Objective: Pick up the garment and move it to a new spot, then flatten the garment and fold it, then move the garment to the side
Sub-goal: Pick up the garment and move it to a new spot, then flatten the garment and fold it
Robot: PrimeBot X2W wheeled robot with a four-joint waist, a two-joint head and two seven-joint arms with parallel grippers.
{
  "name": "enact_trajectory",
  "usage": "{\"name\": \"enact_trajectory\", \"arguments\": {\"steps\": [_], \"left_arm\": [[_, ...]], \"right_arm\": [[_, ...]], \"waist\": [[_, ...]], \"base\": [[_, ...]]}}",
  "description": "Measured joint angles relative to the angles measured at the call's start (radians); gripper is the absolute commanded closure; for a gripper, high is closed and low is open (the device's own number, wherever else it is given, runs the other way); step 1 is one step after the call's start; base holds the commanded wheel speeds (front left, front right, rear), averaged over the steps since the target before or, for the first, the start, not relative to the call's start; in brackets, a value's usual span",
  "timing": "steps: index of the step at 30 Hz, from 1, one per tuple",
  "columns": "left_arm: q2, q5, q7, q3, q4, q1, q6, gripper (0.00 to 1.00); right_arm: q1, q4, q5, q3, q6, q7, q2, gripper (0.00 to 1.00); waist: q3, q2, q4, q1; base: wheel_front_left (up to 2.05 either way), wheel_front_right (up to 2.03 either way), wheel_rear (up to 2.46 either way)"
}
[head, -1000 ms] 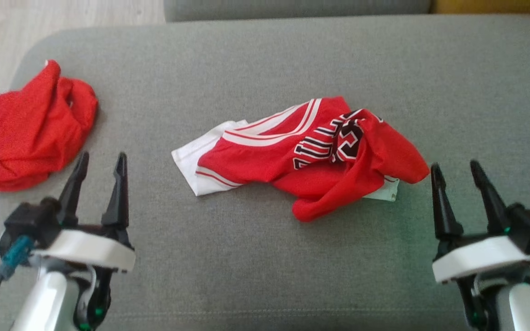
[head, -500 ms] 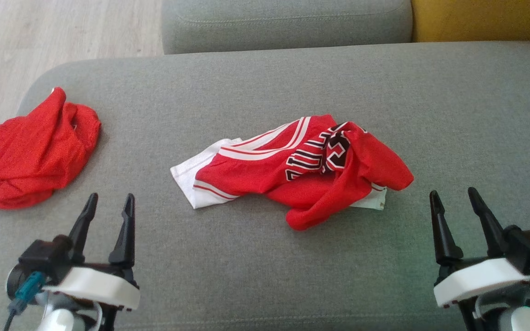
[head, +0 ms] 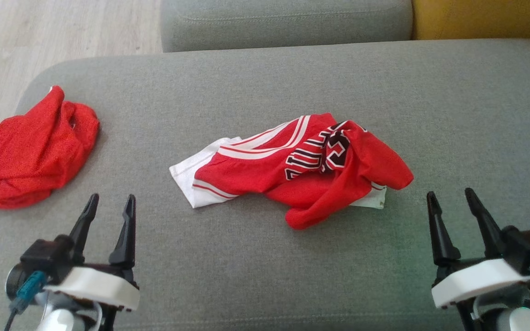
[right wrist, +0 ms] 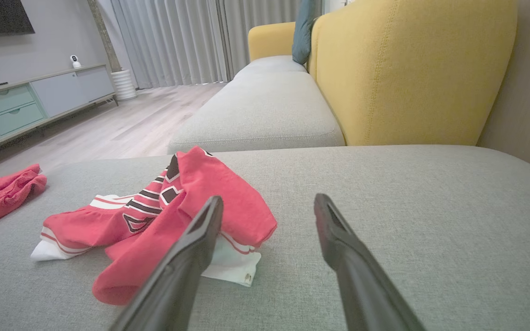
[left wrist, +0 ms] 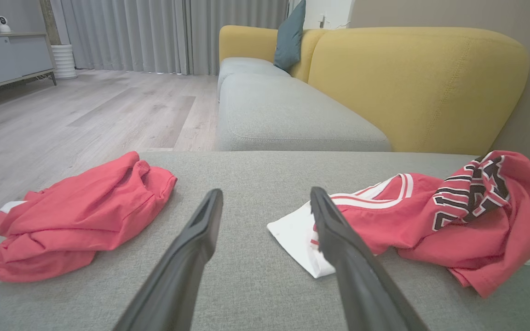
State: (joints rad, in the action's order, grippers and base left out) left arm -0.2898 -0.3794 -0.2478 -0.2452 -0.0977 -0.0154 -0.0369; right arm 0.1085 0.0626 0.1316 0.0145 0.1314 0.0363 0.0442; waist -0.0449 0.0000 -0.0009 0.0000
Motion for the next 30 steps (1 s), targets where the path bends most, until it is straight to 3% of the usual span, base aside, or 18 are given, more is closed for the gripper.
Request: {"name": "enact_trajectory", "arguments": {"steps": [14,21,30], "left_arm": [[-0.015,0.000,0.004,-0.003,0.011,0.005,-0.008,0.00],[-0.020,0.000,0.006,-0.006,0.034,0.068,-0.007,0.00],[-0.019,0.009,0.004,-0.029,0.029,0.123,0.003,0.00]], "right_arm": [[-0.001,-0.030,0.019,-0.039,0.000,0.020,0.000,0.00],[-0.089,-0.156,0.087,-0.176,0.000,0.063,0.000,0.00],[-0.239,-0.323,0.193,-0.252,0.000,0.065,0.002,0.00]], "waist": [[-0.023,0.0000,0.005,0.0000],[-0.084,0.0000,0.018,0.0000],[-0.149,0.0000,0.052,0.0001]], "base": [[0.00,0.00,0.00],[0.00,0.00,0.00],[0.00,0.00,0.00]]}}
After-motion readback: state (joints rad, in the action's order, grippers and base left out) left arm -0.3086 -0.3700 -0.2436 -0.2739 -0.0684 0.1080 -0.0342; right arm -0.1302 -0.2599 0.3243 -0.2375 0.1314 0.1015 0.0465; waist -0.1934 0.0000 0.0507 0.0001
